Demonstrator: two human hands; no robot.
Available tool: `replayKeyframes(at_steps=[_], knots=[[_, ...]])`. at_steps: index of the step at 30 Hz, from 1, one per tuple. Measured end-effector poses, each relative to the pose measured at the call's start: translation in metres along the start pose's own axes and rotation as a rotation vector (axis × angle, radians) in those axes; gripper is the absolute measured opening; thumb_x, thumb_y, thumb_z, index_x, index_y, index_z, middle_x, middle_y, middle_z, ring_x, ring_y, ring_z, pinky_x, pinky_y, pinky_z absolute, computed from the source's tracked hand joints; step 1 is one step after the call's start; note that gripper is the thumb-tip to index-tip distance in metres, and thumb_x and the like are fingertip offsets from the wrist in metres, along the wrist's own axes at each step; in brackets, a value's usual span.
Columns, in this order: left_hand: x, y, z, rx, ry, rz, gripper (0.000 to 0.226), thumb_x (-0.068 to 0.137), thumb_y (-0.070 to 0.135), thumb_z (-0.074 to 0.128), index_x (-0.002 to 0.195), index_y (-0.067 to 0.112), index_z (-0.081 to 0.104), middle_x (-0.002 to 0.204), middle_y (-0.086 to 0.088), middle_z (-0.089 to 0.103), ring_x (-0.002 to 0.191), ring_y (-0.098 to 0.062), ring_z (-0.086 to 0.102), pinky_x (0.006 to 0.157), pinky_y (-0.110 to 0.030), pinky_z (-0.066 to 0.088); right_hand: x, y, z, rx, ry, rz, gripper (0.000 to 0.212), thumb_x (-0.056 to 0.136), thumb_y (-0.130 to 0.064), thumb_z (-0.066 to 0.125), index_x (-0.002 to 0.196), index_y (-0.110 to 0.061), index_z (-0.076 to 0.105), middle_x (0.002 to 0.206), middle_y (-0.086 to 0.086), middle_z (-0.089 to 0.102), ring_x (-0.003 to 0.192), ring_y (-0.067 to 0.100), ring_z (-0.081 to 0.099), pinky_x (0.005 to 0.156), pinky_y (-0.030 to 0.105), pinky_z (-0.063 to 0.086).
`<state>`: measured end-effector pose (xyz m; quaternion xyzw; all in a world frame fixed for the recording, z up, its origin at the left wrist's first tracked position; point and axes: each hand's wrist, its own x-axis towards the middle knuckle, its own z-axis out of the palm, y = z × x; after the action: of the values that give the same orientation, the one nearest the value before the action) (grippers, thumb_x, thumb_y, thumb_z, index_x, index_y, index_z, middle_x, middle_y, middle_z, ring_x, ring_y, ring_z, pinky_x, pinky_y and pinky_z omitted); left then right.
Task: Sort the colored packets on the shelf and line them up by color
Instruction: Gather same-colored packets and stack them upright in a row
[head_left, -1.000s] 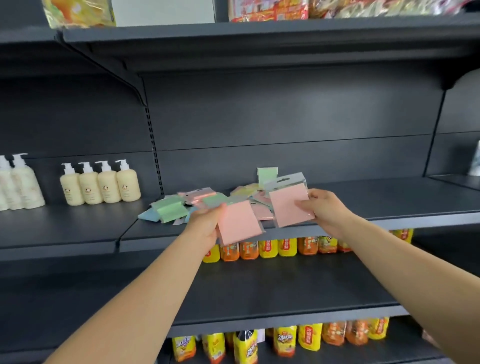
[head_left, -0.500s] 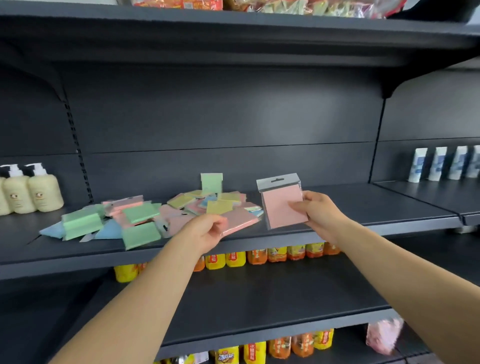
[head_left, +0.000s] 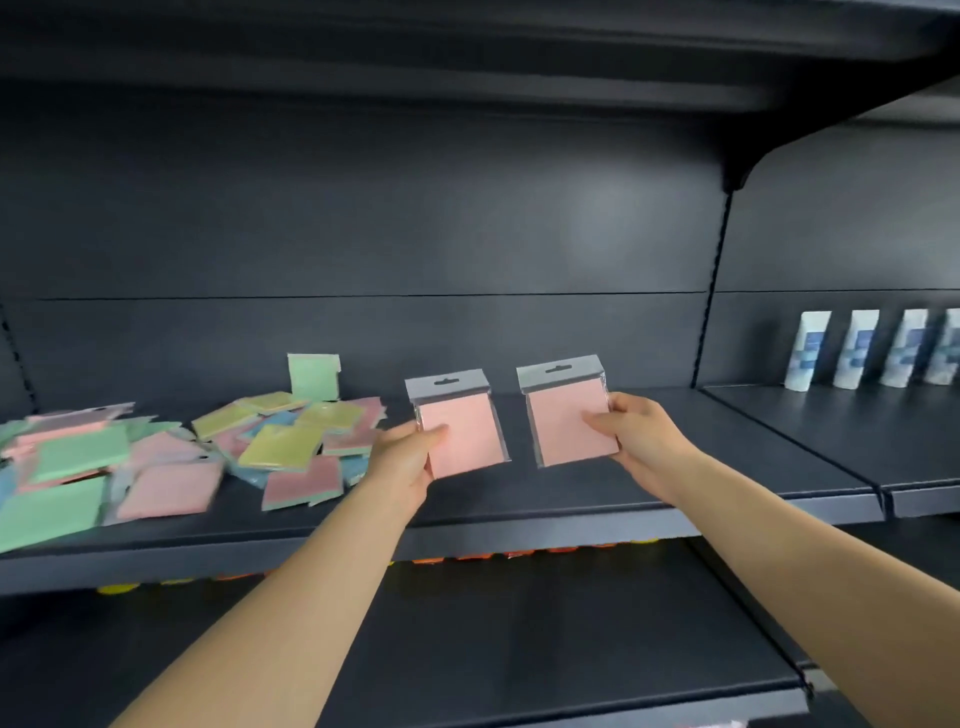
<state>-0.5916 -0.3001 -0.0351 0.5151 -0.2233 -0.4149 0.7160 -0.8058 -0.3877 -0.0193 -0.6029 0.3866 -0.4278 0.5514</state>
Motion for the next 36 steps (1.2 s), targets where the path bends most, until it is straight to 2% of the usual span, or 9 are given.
replayKeyframes(at_steps=[4,9,12,16,19,27,31,34,36], knots=[[0.032,-0.013,0.035,0.031,-0.033,0.007,0.035,0.088,-0.011,0.053,0.122,-0.006,0.056,0.115,-0.013,0.062,0.102,-0.031,0.059,0.092,-0.042,0.048,0.036,0.017,-0.035,0.021,0.027,0.017,0.017,0.092,-0.002,0.055,0.108,-0.003,0.062,0.111,0.012,0.068,0.106,0.029,0.063,0.098,0.042,0.048],[0.075,-0.027,0.075,0.033,-0.103,0.018,0.031,0.088,-0.011,0.052,0.118,-0.004,0.059,0.105,-0.012,0.065,0.095,-0.030,0.061,0.079,-0.033,0.051,0.083,0.026,-0.069,0.059,0.069,0.019,0.014,0.090,0.001,0.055,0.101,-0.004,0.064,0.110,0.014,0.069,0.103,0.031,0.064,0.096,0.040,0.050],[0.101,-0.035,0.102,0.031,-0.111,0.013,0.029,0.088,-0.009,0.053,0.115,-0.003,0.060,0.096,-0.009,0.067,0.090,-0.026,0.063,0.084,-0.036,0.050,0.109,0.029,-0.089,0.078,0.083,0.017,0.015,0.090,0.001,0.055,0.101,-0.004,0.064,0.108,0.013,0.069,0.100,0.029,0.065,0.093,0.037,0.050],[0.127,-0.049,0.137,0.014,-0.097,0.004,0.023,0.089,-0.009,0.052,0.108,0.001,0.061,0.107,-0.014,0.064,0.089,-0.026,0.063,0.085,-0.037,0.049,0.139,0.042,-0.119,0.087,0.109,0.038,0.015,0.092,0.001,0.053,0.098,-0.005,0.066,0.105,0.013,0.070,0.096,0.027,0.066,0.094,0.037,0.050],[0.144,-0.063,0.160,0.013,-0.085,-0.025,0.029,0.091,-0.008,0.049,0.118,-0.002,0.058,0.112,-0.015,0.063,0.090,-0.025,0.062,0.085,-0.037,0.048,0.160,0.055,-0.143,0.094,0.154,0.068,0.016,0.091,0.004,0.053,0.097,-0.004,0.066,0.100,0.013,0.069,0.092,0.028,0.064,0.095,0.039,0.049],[0.182,-0.095,0.220,-0.012,-0.012,-0.076,0.036,0.095,-0.005,0.043,0.129,0.000,0.053,0.127,-0.018,0.058,0.101,-0.028,0.057,0.095,-0.040,0.046,0.226,0.073,-0.201,0.061,0.177,0.131,0.021,0.085,0.008,0.060,0.105,0.004,0.064,0.090,0.014,0.067,0.072,0.023,0.064,0.066,0.025,0.056],[0.189,-0.111,0.242,-0.028,0.038,-0.086,0.035,0.094,-0.006,0.043,0.127,0.000,0.054,0.125,-0.018,0.059,0.099,-0.027,0.057,0.092,-0.038,0.045,0.256,0.085,-0.224,-0.028,0.150,0.146,0.024,0.082,0.007,0.064,0.106,0.009,0.065,0.094,0.017,0.068,0.076,0.025,0.064,0.073,0.029,0.054],[0.194,-0.121,0.250,-0.006,0.062,-0.078,0.035,0.094,-0.006,0.044,0.127,-0.001,0.054,0.123,-0.018,0.060,0.099,-0.027,0.058,0.090,-0.037,0.045,0.269,0.091,-0.235,-0.199,0.110,0.116,0.014,0.080,0.004,0.067,0.093,0.001,0.070,0.080,0.007,0.069,0.066,0.014,0.062,0.059,0.016,0.051],[0.198,-0.125,0.252,-0.003,0.057,-0.061,0.035,0.093,-0.007,0.046,0.126,-0.002,0.055,0.122,-0.018,0.060,0.098,-0.028,0.059,0.091,-0.038,0.045,0.275,0.095,-0.238,-0.294,0.099,0.090,0.008,0.079,-0.002,0.071,0.084,-0.008,0.072,0.079,0.005,0.070,0.066,0.013,0.062,0.063,0.018,0.050]])
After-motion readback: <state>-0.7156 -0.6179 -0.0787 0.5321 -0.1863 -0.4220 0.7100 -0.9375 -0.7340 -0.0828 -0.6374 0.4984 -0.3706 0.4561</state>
